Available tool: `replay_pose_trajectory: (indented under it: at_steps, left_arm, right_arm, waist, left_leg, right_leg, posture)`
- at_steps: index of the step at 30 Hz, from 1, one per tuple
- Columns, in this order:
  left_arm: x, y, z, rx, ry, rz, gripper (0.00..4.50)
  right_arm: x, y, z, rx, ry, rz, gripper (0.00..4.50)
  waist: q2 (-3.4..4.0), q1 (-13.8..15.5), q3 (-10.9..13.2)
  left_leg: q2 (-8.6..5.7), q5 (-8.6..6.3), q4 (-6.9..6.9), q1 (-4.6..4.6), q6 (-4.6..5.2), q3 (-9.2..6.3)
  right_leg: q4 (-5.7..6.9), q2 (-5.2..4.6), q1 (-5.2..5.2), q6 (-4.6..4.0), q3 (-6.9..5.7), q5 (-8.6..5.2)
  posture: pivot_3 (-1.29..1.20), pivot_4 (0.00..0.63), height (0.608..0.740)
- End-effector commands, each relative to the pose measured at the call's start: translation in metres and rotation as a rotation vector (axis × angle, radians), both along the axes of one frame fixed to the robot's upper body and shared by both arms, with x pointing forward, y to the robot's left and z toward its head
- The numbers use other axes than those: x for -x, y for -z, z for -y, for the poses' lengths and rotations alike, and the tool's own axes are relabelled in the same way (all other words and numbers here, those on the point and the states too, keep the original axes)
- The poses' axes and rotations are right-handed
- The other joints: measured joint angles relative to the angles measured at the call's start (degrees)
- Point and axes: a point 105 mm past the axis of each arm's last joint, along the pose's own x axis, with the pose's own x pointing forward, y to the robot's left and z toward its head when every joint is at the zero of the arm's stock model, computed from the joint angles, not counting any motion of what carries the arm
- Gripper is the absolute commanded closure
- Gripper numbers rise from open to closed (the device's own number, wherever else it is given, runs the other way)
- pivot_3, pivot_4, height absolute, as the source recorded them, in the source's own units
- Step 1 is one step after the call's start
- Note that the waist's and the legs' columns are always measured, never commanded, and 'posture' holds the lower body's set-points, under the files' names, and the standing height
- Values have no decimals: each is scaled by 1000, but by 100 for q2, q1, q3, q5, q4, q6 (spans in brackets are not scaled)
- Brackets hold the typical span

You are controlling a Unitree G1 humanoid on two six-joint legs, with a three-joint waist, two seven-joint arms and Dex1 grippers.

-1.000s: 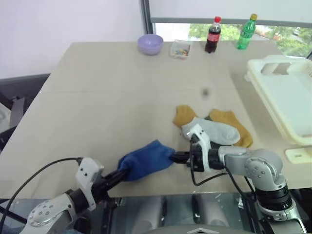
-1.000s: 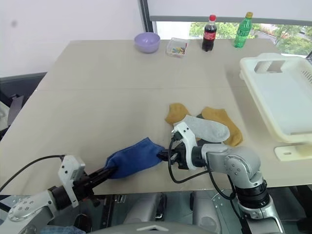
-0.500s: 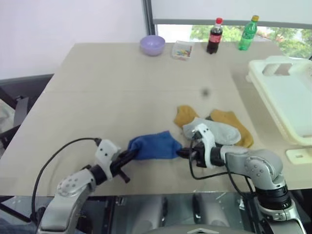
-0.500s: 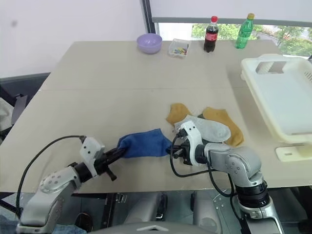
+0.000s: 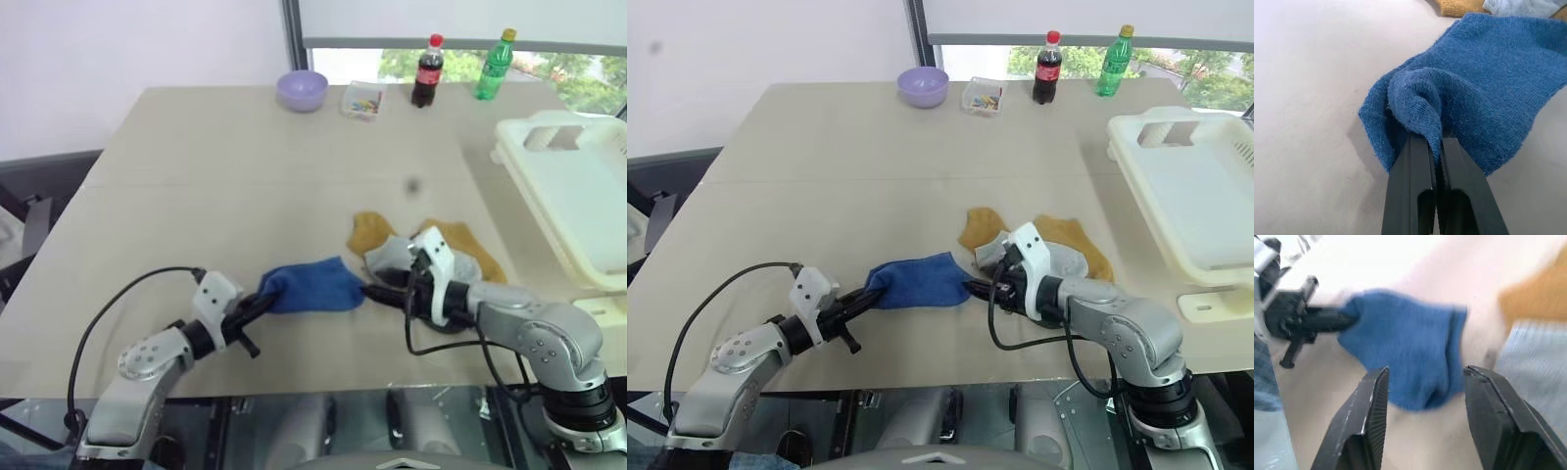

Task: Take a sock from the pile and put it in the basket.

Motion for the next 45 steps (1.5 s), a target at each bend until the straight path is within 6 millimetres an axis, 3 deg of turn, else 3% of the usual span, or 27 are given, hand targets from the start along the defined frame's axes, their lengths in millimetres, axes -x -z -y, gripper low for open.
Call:
replay_pose_trajectory:
  at_steps: [1,2,8,9,13,18,23,32,45]
  left_arm:
    - [6,5,1,68,21,-82,3367]
    - [7,4,3,78,31,-86,3080]
    - [6,7,2,45,37,-98,313]
    - [6,7,2,37,37,-95,77]
    - [1,7,0,19,24,-80,77]
    - [-2,8,2,6,13,-67,77]
    - [0,6,4,12,16,-57,77]
    - [-4,-15,14,72,56,7,77]
    - [-4,-19,13,56,78,-33,77]
  right_arm:
    - [7,-21,-18,-16,-121,189,2008]
    - [6,-20,-22,-3,-143,226,2008]
    - [-15,-12,-53,74,-278,415,2008]
    - [-19,-11,-59,85,-305,436,2008]
    - [-30,-2,-74,112,-407,470,2008]
    - [-37,12,-74,170,-484,462,2008]
    - [-40,17,-71,169,-484,447,2008]
    - [-40,26,-68,177,-449,422,2008]
    - [-42,27,-70,174,-421,423,2008]
  waist:
    - [0,-4,0]
    - [0,-6,0]
    - [-1,-5,1]
    - [-1,-8,1]
    - [-1,-3,1]
    - [-1,-4,1]
    - [0,-4,1]
    - [0,-2,1]
    - [-2,-9,3]
  left_leg:
    - [0,0,0,0,0,0]
    - [0,0,0,0,0,0]
    - [0,2,2,3,-2,1]
    - [0,4,2,4,-6,1]
    - [15,12,1,8,-19,-3]
    - [15,12,0,7,-20,-5]
    - [17,12,-1,7,-21,-6]
    - [17,13,-1,4,-24,-6]
    - [17,13,-7,3,-24,-5]
  right_leg:
    - [0,1,0,2,0,-1]
    - [0,1,0,3,0,-1]
    - [1,2,1,-4,1,-2]
    - [2,4,1,-5,1,-2]
    - [2,32,1,-36,-2,21]
    - [3,36,1,-36,-2,24]
    - [4,25,-1,-38,0,25]
    - [4,24,-5,-42,1,27]
    - [4,27,-9,-42,3,28]
  posture:
    - [0,150,735]
    - [0,150,735]
    - [0,150,735]
    - [0,150,735]
    - [0,150,735]
    - [0,150,735]
    - [0,150,735]
    - [0,150,735]
    - [0,150,735]
